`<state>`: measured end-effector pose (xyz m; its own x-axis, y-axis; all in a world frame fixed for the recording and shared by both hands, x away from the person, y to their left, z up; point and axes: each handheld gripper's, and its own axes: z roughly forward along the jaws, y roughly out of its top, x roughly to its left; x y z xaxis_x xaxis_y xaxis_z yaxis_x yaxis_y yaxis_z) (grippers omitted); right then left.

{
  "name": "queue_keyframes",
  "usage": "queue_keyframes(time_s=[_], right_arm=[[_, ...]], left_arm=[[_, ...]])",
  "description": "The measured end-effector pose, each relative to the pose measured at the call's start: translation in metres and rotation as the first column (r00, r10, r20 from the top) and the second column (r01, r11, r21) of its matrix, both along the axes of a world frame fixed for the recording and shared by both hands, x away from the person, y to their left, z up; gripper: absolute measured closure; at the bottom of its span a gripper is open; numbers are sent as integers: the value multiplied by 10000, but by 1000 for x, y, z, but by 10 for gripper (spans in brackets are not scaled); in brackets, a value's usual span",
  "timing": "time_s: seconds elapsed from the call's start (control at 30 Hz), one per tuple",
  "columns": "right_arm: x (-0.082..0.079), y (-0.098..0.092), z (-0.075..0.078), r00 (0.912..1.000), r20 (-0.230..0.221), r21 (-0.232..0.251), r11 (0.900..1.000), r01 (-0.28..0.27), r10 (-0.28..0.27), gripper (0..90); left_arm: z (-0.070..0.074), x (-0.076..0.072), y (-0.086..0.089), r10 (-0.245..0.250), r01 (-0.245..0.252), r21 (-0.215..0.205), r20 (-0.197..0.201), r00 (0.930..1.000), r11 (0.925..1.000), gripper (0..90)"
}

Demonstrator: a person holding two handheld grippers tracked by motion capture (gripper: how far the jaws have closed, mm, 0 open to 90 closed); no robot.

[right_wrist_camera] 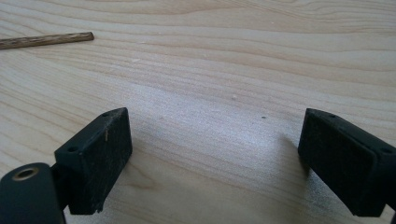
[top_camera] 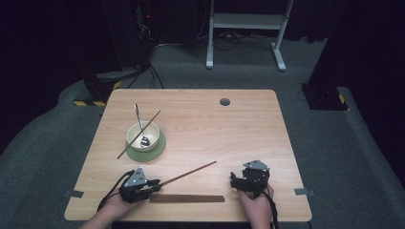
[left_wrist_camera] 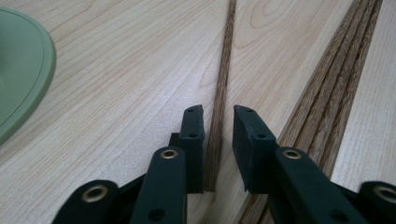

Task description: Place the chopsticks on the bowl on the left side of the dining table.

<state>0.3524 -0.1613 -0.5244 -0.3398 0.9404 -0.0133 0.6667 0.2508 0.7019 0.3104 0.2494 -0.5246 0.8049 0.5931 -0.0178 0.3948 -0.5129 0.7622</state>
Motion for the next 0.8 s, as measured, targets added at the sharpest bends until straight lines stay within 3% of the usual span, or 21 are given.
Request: queue_keyframes(time_s=[0.17,0.33,0.5,0.8], right_arm=[[0,0,0,10000,1,2,10000,2,-2,95],[0,0,0,10000,-13,17,10000,19,-19,95],[0,0,0,10000,-12,16,10000,10,-10,94],[0,0,0,10000,-4,4,10000,-79,79,93]], left_arm=[[0,0,-1,51,-51,-20,40,10000,10000,729],[-1,1,0,180,-180,-40,20,9998,9998,810],[-1,0,-1,151,-151,27,99,9998,9999,833],[1,1,-2,342,-342,-30,31,9994,9994,838]])
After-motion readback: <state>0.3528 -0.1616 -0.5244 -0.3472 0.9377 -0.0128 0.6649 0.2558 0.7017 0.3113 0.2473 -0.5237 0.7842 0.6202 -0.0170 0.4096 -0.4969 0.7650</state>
